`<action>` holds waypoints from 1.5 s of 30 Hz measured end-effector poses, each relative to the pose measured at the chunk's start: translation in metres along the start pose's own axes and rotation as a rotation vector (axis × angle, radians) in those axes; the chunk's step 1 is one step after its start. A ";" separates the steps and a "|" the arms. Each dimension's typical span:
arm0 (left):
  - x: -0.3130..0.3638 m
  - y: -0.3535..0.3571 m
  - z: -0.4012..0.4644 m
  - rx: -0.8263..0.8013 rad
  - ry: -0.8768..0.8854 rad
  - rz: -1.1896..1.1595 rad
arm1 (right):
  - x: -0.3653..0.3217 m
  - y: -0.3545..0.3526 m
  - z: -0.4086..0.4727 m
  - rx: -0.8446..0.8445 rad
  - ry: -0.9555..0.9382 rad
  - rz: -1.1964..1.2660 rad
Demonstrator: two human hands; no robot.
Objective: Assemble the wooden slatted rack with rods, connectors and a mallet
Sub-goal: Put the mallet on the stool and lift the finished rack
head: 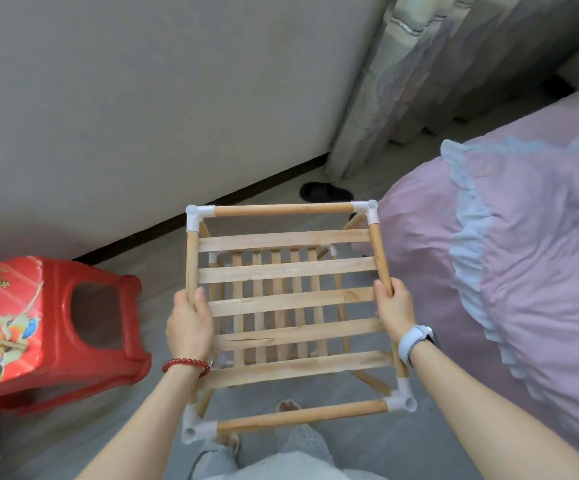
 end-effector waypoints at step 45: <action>-0.109 -0.061 -0.912 -1.295 1.448 0.233 | 0.534 -0.371 -0.919 1.484 1.144 0.413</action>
Point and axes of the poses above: each hand's wrist, its own z-axis towards the middle knuckle, its own y-axis out of the palm, x = y × z, the point moved 2 cm from there along z, towards the middle knuckle, and after that the axes turned 6 degrees about x, right-handed, at the moved point
